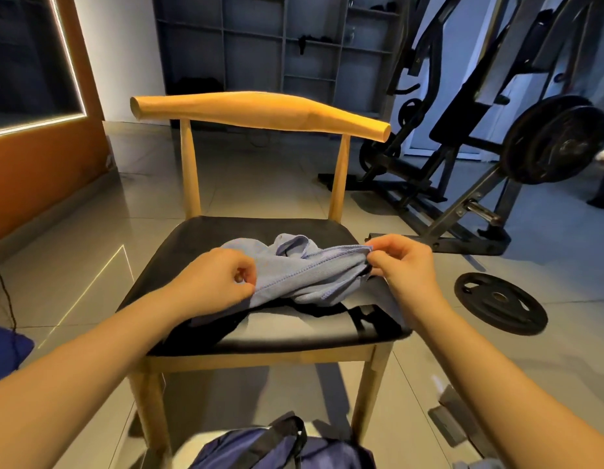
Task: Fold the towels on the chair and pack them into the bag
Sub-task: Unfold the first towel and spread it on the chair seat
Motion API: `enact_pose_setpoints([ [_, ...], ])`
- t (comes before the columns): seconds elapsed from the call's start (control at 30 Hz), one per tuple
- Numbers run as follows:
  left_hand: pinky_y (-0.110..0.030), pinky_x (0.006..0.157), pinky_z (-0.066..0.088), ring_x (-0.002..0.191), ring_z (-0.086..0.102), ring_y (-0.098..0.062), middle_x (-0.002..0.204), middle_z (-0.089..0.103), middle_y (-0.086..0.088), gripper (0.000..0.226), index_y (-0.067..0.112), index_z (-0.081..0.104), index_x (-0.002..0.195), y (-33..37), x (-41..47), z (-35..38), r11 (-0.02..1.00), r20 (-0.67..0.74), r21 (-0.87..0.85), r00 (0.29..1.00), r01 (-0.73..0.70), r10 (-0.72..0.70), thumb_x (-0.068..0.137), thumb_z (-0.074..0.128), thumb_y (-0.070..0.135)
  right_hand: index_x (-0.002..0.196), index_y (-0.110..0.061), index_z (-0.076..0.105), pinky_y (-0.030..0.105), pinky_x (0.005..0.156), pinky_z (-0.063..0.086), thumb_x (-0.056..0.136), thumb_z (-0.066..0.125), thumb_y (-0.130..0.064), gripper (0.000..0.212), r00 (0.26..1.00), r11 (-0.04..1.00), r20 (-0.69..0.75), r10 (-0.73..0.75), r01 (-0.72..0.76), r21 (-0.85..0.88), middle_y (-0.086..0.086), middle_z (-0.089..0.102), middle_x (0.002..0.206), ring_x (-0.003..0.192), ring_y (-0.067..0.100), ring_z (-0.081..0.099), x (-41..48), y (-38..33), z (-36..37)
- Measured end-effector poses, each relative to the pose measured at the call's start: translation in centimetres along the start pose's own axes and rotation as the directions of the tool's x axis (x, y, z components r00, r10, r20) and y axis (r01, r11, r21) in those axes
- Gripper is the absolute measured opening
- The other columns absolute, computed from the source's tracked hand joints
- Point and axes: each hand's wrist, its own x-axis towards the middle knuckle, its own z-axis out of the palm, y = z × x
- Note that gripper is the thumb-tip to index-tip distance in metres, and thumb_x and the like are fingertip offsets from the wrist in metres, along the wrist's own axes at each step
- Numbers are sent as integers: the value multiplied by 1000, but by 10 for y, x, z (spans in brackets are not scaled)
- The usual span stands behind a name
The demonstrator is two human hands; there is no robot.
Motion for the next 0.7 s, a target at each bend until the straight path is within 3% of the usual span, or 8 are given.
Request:
enact_pose_setpoints([
  [0.13,-19,66,50,78,62,-5,81,67,15,27,35,64,90,-5,-4,6,994,180,-89,980,-64,79,75,84,46,88,-2,74,33,73,61,87,55,11,23,995,994,-30,93,-91,59,15,76,86,78,21,70,0,-2,-8],
  [0.23,-27,62,47,70,57,-11,71,62,7,17,27,61,75,-8,-4,12,984,202,114,973,-139,114,81,74,35,93,-4,74,35,79,61,90,54,7,23,986,986,-68,155,-150,74,21,74,94,82,24,67,3,0,-17],
  [0.3,-34,61,48,65,56,-15,66,60,2,18,22,59,70,-8,-4,9,988,228,112,970,-109,82,81,71,30,95,-3,74,42,85,60,90,53,5,23,967,968,-101,233,-221,118,26,72,96,84,29,66,7,2,-24],
  [0.37,-36,60,48,60,52,-14,63,58,0,19,20,58,67,-12,-2,3,995,208,60,976,-75,61,78,70,29,92,-2,72,40,77,60,85,52,6,23,926,927,-138,351,-322,191,24,68,88,78,30,63,11,2,-31],
  [0.43,-36,59,46,57,50,-11,62,59,-1,14,19,62,65,-18,3,-5,998,160,-61,987,-24,33,75,71,23,85,-1,68,36,69,57,80,48,8,23,859,860,-153,489,-446,249,19,64,82,68,28,60,12,3,-37],
  [0.57,-16,62,50,64,61,-11,69,70,-9,6,6,76,81,-24,5,-14,857,131,-497,988,137,-82,87,75,5,80,-4,65,42,84,56,83,38,7,29,759,761,-143,635,-582,286,16,65,84,76,30,60,13,9,-38],
  [0.63,-20,68,58,72,69,-16,81,76,-14,9,3,78,94,-22,6,-11,708,112,-680,982,189,-154,91,73,10,87,0,69,46,86,57,87,35,5,35,752,752,-147,643,-582,310,19,68,91,80,34,63,15,10,-34],
  [0.7,-35,83,61,85,71,-27,95,77,-20,16,4,78,102,-22,10,-5,588,85,-786,975,193,-207,92,71,14,90,2,68,42,74,57,90,33,3,35,749,752,-168,641,-569,333,19,69,90,77,34,63,20,10,-28],
])
